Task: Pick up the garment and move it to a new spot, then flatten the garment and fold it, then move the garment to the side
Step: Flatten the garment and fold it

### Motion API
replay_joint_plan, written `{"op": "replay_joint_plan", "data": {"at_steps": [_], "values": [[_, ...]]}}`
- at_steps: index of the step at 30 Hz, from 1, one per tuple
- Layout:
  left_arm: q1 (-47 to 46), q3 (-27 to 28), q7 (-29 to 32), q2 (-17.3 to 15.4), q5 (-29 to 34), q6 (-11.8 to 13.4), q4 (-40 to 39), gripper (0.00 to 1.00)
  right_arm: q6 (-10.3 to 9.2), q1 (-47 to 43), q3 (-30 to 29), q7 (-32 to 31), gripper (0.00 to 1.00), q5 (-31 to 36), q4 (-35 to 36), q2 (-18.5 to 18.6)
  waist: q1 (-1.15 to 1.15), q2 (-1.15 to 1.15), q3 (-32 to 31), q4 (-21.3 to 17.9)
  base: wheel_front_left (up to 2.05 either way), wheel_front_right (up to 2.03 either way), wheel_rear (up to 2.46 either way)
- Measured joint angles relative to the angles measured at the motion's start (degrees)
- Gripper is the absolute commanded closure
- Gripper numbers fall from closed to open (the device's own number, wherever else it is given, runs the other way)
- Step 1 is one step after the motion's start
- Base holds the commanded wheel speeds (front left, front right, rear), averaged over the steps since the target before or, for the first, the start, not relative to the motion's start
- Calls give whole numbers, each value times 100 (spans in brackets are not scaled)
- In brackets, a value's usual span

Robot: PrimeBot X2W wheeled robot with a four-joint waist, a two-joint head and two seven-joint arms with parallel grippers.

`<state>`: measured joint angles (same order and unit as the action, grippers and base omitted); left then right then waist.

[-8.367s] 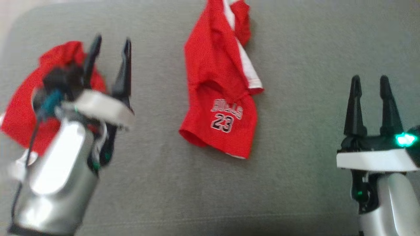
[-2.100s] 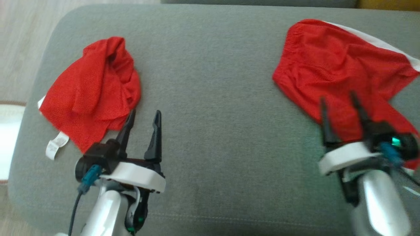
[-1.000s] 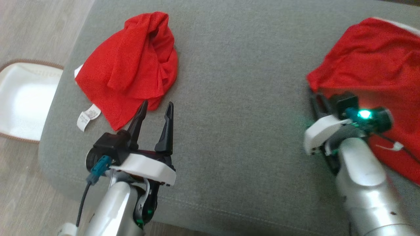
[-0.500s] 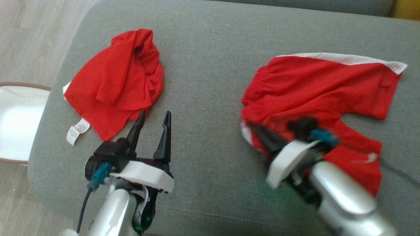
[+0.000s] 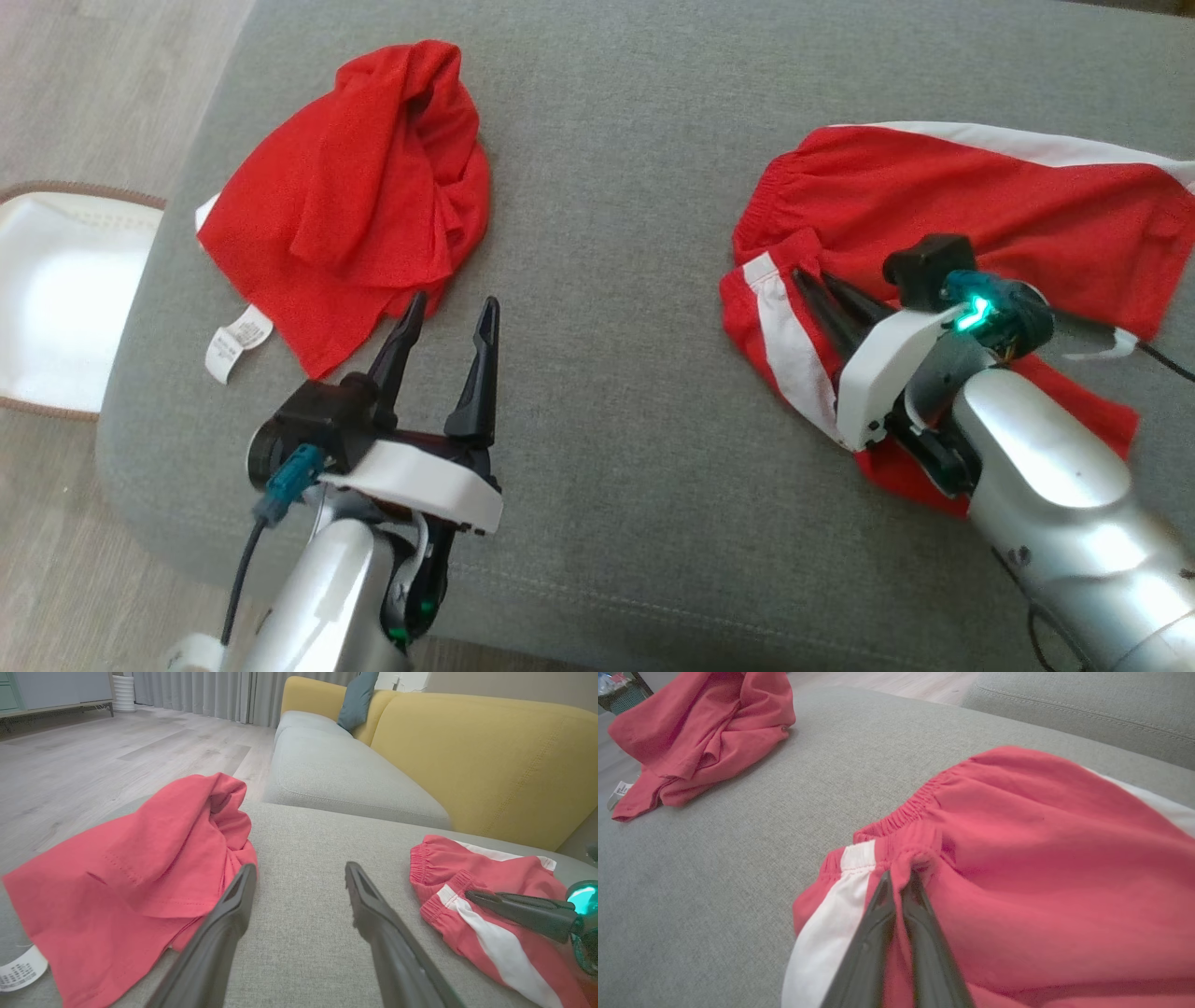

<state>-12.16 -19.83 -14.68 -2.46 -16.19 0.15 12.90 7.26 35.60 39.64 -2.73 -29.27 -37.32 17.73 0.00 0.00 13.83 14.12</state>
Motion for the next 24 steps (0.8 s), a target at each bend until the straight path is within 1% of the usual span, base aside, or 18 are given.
{"op": "replay_joint_plan", "data": {"at_steps": [4, 7, 8, 12, 15, 19, 21, 24], "values": [[1, 24, 0, 0, 98, -16, 34, 0, 0, 29, 65, 271, 0, -37, -211, -87, 0, 0, -47, -127, 0, 0, 0], [1, 51, 0, 0, 158, -25, 35, 0, 0, 27, -43, 595, 0, 116, -390, -98, 0, 0, -118, -282, 0, 0, 0], [1, 51, 0, 0, 158, -25, 35, 0, 0, 27, -43, 595, 0, 116, -390, -98, 0, 0, -118, -282, 0, 0, 0], [4, 165, 0, 0, 269, -94, 42, 0, 0, 1, -468, 1067, 0, 322, -426, -234, 0, 0, -235, -553, 0, 0, 0], [6, 234, 0, -9, 348, -175, 58, 0, 0, -153, -923, 1322, 0, 548, -369, -360, 0, 0, -322, -801, 0, 0, 0], [6, 303, 0, -19, 378, -313, 134, 0, 0, -739, -1891, 1540, 0, 1006, -98, -534, 0, 0, -416, -1158, 0, 0, 0], [5, 355, 1, -48, 416, -374, 186, 0, 0, -1127, -2468, 1594, 0, 1304, 192, -695, 0, 0, -451, -1333, 0, 0, 0], [5, 379, 0, -83, 433, -446, 244, 0, 0, -1770, -3325, 1647, 0, 1790, 765, -1061, 0, 0, -496, -1565, 0, 0, 0]]}}
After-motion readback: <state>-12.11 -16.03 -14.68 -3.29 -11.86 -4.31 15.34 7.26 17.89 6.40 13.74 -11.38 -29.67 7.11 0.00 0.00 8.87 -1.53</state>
